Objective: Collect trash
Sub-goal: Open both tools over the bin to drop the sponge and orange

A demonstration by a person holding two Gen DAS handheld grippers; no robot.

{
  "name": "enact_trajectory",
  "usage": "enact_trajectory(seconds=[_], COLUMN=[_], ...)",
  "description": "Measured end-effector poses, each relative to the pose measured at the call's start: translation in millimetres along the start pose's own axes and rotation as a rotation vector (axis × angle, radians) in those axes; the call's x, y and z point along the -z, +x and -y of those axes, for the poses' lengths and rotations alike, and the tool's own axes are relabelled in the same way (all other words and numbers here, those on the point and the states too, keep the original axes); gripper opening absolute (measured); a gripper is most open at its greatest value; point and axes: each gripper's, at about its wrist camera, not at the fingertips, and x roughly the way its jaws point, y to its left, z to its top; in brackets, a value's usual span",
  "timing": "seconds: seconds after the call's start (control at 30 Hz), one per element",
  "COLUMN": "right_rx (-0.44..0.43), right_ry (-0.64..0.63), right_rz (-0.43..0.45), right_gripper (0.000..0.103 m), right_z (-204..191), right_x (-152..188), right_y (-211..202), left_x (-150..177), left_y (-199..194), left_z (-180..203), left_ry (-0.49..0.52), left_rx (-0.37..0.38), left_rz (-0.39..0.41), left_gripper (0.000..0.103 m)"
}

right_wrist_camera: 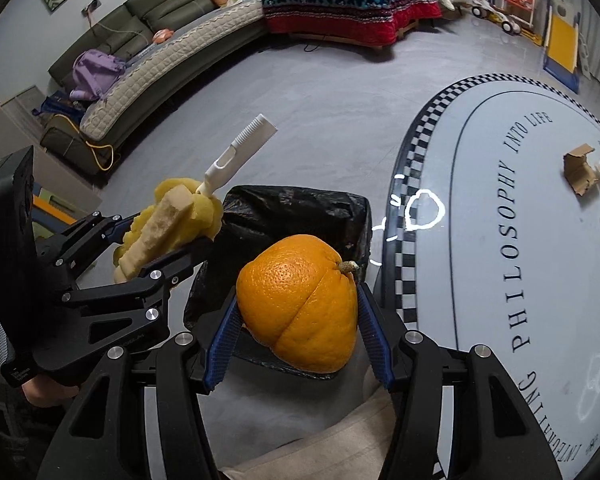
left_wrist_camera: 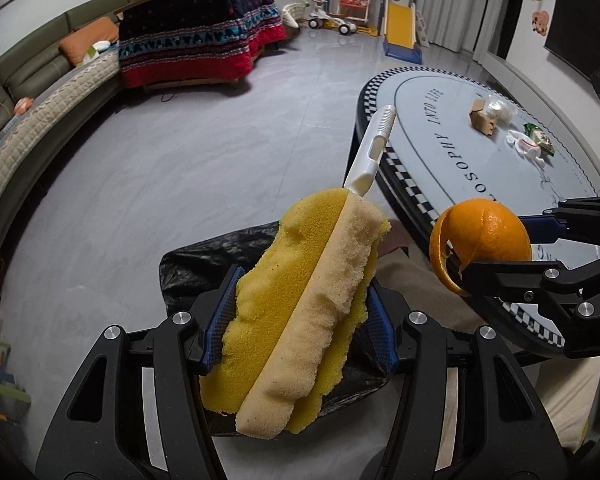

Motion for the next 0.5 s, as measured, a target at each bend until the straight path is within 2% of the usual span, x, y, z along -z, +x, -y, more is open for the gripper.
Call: enact_trajectory(seconds=[0.4,0.47,0.5], right_rx=[-0.038,-0.034,-0.025], right_ry=[-0.068,-0.083,-0.093], right_rz=[-0.075,-0.09,-0.096], right_gripper=[0.057,0.058,0.059], right_z=[-44.2,-50.4,-53.7], right_x=[-6.5,-8.2,-9.1], right_y=[42.5,51.1,54.8], left_x=[41.2,46.9,48.8], left_y=[11.7,12.8,13.8], left_z=[-61.4,-71.1,-74.9], left_ry=[-0.142,-0.167,-0.174], left_rx=[-0.054,-0.063,-0.066], left_rz=[-0.054,-0.062,-0.069], left_gripper=[0.056,0.058,0.063])
